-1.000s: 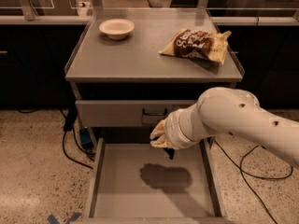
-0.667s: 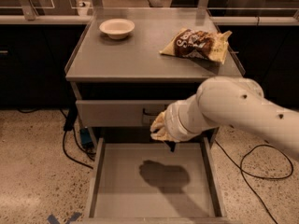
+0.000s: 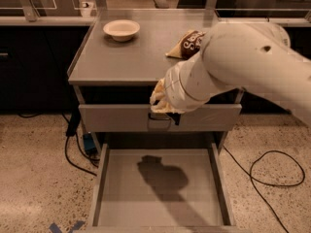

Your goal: Pick rxbar blueberry from middle drawer and place on counter

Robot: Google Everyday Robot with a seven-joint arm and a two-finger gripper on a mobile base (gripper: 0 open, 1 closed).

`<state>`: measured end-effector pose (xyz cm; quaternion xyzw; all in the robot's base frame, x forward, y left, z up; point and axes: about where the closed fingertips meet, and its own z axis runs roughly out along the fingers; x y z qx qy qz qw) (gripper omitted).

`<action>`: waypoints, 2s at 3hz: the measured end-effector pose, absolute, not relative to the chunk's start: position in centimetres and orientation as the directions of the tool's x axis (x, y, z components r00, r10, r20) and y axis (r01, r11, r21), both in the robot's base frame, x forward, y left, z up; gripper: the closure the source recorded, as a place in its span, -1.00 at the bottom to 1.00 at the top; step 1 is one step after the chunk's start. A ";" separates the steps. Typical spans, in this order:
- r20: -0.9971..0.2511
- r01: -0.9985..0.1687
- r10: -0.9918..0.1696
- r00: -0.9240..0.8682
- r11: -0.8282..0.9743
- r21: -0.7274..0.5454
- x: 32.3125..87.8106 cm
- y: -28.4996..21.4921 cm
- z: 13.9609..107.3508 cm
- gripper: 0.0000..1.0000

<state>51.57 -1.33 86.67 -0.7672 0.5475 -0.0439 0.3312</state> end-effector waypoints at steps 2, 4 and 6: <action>-0.241 -0.754 -0.862 0.445 -0.215 -0.621 53.7 0.5 92.2 1.00; -0.121 -0.690 -0.837 0.534 -0.349 -0.634 60.2 2.1 94.6 1.00; -0.083 -0.674 -0.790 0.608 -0.458 -0.579 67.2 5.0 93.6 1.00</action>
Offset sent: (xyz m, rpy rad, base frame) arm 0.0164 0.0117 0.0445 -0.0156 -0.0704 0.0191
